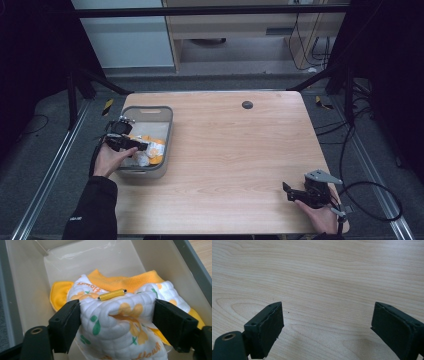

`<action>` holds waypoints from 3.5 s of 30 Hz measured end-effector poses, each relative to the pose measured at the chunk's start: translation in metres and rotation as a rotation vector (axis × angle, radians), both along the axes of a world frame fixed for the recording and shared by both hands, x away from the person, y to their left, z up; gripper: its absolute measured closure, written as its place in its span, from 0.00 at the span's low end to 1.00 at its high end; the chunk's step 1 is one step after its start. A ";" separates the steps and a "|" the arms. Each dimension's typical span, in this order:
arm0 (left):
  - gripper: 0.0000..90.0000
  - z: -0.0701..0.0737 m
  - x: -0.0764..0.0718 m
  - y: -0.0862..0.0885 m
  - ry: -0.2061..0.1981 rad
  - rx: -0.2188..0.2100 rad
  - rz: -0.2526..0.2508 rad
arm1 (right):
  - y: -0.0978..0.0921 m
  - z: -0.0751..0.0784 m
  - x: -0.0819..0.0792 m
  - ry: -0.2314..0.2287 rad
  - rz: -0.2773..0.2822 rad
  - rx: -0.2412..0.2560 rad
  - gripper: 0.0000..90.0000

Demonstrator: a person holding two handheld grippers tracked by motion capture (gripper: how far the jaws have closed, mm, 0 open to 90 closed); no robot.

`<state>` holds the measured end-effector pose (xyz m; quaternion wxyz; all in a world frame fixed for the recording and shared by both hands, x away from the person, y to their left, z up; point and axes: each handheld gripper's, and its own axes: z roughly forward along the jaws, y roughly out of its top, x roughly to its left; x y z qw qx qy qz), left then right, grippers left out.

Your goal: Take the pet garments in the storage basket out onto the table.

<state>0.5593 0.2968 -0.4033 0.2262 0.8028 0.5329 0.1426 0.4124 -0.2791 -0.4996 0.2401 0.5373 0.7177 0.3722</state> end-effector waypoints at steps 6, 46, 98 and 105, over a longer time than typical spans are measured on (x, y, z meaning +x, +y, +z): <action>0.43 -0.001 -0.001 0.002 0.014 -0.017 0.014 | 0.000 0.000 0.000 -0.001 0.001 0.000 0.12; 0.87 0.038 -0.020 0.013 -0.062 -0.089 -0.007 | 0.001 0.000 0.000 0.008 0.004 0.003 0.12; 0.87 0.124 -0.071 -0.028 -0.185 -0.046 -0.209 | 0.001 0.002 0.000 -0.013 0.005 -0.006 0.12; 0.87 0.130 -0.075 -0.042 -0.188 -0.039 -0.249 | 0.001 0.002 0.000 -0.015 0.004 -0.008 0.12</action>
